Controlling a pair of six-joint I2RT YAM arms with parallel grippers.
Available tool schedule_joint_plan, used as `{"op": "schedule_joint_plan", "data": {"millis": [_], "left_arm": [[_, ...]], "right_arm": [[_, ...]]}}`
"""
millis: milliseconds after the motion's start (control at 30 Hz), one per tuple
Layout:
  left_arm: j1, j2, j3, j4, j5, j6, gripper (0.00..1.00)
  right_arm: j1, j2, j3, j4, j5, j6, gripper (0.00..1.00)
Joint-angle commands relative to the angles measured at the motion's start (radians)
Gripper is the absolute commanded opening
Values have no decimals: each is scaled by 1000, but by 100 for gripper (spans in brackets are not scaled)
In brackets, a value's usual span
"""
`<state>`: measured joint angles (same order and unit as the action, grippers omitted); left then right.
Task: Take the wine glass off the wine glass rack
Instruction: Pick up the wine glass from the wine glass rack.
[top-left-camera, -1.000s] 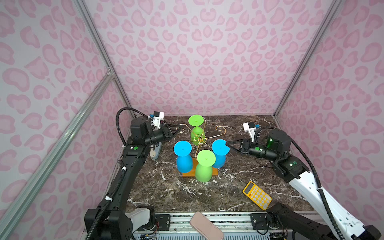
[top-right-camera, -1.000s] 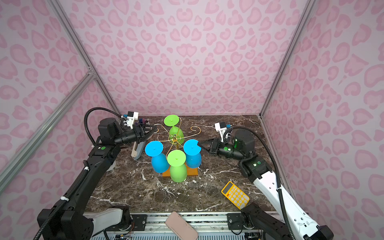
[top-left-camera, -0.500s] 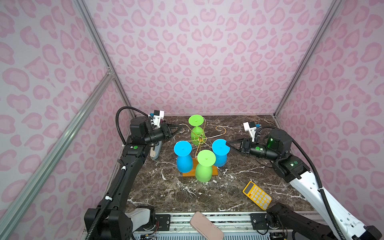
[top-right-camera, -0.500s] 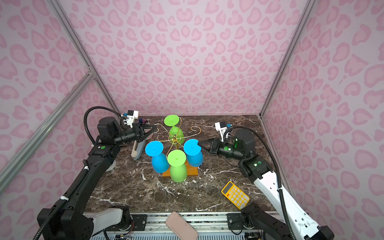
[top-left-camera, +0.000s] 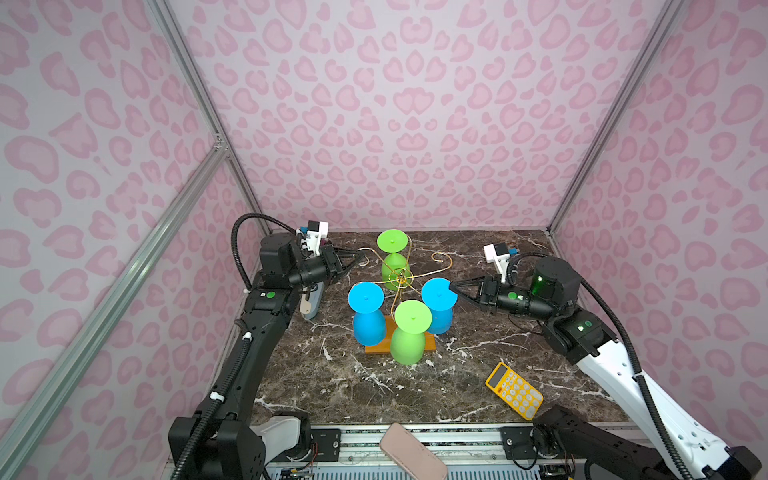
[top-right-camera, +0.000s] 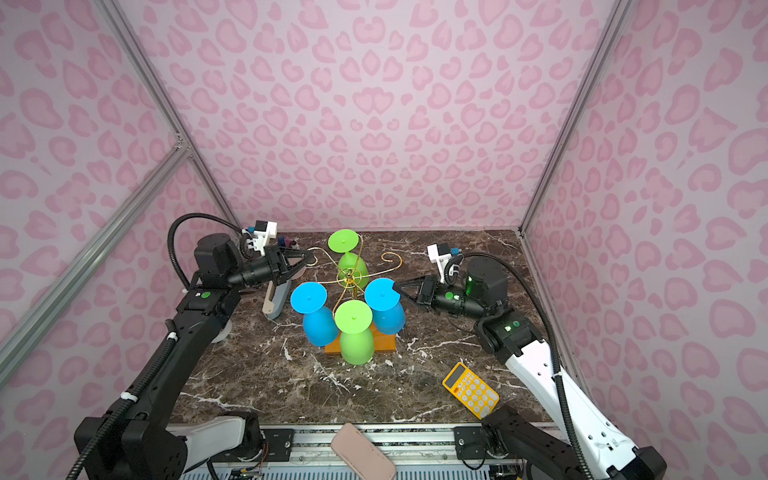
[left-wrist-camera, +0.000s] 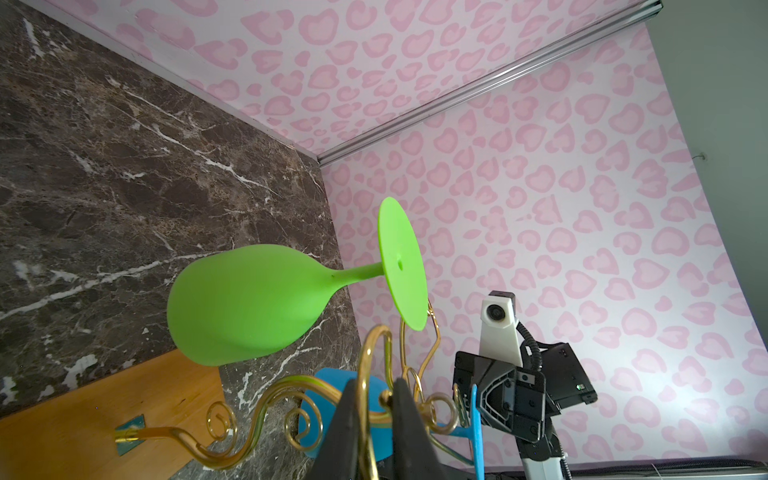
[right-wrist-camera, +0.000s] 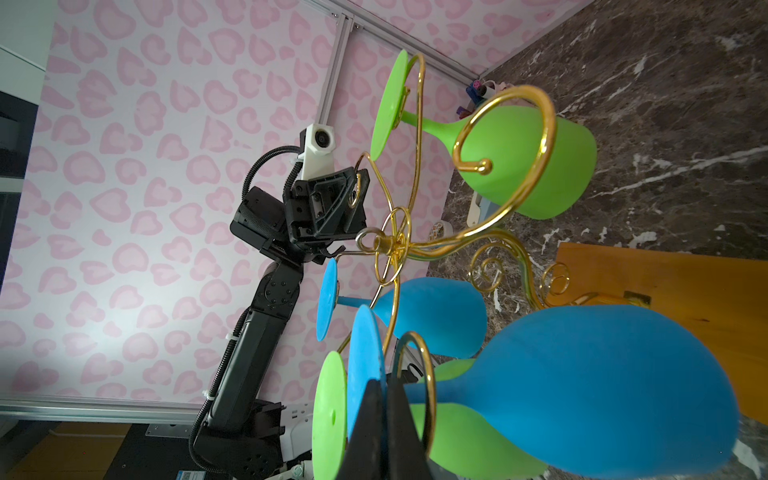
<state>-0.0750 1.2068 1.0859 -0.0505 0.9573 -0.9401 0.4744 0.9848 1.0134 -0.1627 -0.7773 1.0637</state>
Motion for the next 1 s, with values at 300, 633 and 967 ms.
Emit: {"op": "schedule_joint_plan", "data": {"millis": [300,633,967], "left_arm": [[0,-3,-7,11,-22,49,8],[0,-6,-11,9,-23,50,8],[0,-5,-11,3,-25,53,9]], "right_arm": [[9,5,-15,100,36,58,0],[36,39,-11,150,42,76,0],[35,58,10,145,82,46,0]]}}
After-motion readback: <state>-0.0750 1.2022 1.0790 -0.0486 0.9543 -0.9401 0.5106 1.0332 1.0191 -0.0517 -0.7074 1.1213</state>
